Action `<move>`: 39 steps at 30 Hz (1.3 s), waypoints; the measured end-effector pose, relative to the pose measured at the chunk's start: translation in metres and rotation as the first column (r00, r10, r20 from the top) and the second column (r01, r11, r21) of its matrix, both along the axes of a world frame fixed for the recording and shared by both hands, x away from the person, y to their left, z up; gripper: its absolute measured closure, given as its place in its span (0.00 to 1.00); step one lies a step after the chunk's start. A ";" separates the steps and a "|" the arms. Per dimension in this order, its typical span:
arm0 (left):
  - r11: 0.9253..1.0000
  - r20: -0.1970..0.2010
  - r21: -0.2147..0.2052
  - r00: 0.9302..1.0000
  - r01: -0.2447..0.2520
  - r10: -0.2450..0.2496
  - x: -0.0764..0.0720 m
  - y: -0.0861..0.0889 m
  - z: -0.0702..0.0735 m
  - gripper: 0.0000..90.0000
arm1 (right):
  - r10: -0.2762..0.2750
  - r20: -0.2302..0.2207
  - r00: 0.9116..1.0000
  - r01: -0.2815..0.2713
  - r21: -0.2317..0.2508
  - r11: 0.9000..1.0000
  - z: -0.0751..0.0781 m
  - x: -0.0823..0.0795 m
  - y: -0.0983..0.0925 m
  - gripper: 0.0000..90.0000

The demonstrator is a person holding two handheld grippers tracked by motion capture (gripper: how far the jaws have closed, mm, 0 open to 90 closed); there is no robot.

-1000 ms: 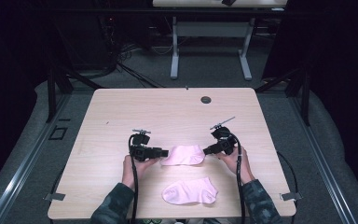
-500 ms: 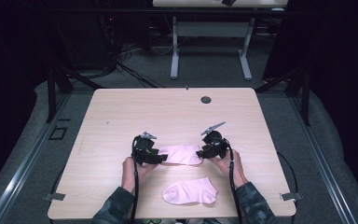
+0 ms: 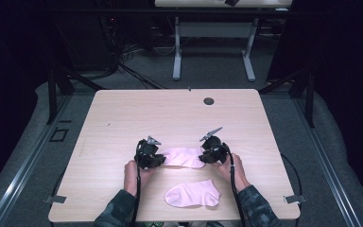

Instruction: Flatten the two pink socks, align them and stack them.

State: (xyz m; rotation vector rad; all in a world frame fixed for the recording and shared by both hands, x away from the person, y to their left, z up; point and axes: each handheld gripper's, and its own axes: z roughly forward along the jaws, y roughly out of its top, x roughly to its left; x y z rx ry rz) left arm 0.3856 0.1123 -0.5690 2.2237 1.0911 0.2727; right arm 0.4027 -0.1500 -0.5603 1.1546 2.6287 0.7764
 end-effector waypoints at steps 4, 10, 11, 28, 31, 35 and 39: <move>1.000 0.007 0.000 1.000 0.002 -0.002 -0.001 -0.001 -0.001 0.97 | 0.017 0.000 1.000 -0.017 0.019 1.000 -0.001 -0.003 -0.001 0.93; 0.999 -0.010 -0.038 1.000 0.018 -0.018 -0.004 0.002 0.005 0.99 | -0.013 -0.021 1.000 0.015 0.081 0.997 0.001 -0.005 -0.006 0.94; 0.998 -0.010 -0.054 1.000 0.019 -0.020 -0.006 0.004 0.008 0.99 | -0.008 -0.020 1.000 0.010 0.090 0.996 0.004 -0.006 -0.008 0.94; 0.979 0.017 -0.192 0.998 0.061 -0.059 -0.032 0.011 0.046 0.99 | 0.014 0.038 0.999 -0.020 0.167 0.986 0.054 -0.035 -0.035 0.94; 0.975 0.016 -0.208 0.997 0.076 -0.074 -0.041 0.011 0.051 0.99 | 0.015 0.039 0.999 -0.022 0.182 0.983 0.059 -0.044 -0.039 0.94; 0.972 0.017 -0.212 0.995 0.097 -0.096 -0.051 0.010 0.057 0.99 | 0.026 0.038 0.999 -0.033 0.183 0.983 0.066 -0.058 -0.046 0.94; 0.968 0.004 -0.226 0.994 0.110 -0.113 -0.061 0.010 0.057 0.99 | 0.041 0.026 0.999 -0.046 0.198 0.979 0.068 -0.068 -0.051 0.94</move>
